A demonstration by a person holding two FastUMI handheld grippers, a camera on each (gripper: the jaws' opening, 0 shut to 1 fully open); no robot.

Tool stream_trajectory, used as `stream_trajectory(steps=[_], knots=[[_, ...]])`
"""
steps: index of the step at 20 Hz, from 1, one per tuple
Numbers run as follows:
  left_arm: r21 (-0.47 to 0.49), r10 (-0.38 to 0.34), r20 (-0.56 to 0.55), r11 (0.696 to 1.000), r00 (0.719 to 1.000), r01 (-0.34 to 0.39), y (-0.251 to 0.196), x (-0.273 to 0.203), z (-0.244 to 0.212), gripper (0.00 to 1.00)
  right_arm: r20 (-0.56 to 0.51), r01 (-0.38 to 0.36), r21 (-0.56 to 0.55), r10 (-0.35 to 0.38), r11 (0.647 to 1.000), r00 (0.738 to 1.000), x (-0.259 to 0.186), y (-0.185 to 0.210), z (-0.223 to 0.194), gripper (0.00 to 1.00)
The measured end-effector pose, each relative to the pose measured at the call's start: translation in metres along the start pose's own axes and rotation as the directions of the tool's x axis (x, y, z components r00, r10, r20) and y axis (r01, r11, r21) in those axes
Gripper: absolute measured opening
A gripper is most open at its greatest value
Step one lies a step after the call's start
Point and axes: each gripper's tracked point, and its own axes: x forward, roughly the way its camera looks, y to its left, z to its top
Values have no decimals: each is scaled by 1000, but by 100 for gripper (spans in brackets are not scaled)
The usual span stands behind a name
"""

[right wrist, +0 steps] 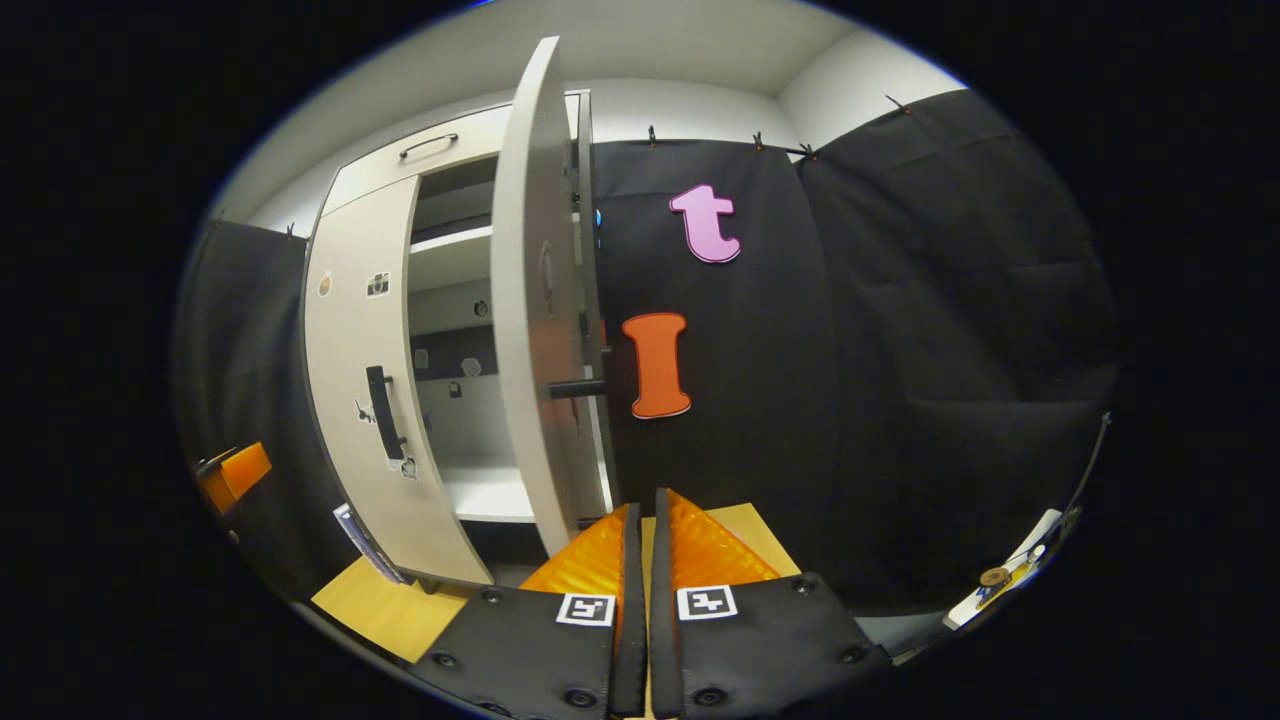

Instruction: Open the right door of the double-door shoe cabinet with the right hand, and open the left door with the left hand.

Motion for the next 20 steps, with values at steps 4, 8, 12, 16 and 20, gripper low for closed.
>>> stream_trajectory(steps=[4, 8, 12, 16, 20], knots=[[-9, -29, 7, 1000, 1000, 29, -15, 15, 0, 95, 19, -15, 7, 15, 1000, 1000, -5, -6, 3, 10], [15, -42, 12, 999, 999, 42, -28, 34, -3, 95, 34, -20, -8, 20, 1000, 999, -9, -10, 2, 37], [50, -56, 5, 997, 998, 56, -41, 61, -10, 95, 33, -3, -17, 3, 1000, 999, -12, -14, 0, 84], [44, -87, 1, 995, 996, 86, -60, 92, -17, 95, 65, 22, -23, -21, 1000, 998, -15, -21, 4, 89], [43, -78, 9, 996, 997, 78, -64, 132, -19, 95, 93, 44, -71, -37, 997, 995, -16, -31, 9, 99]])
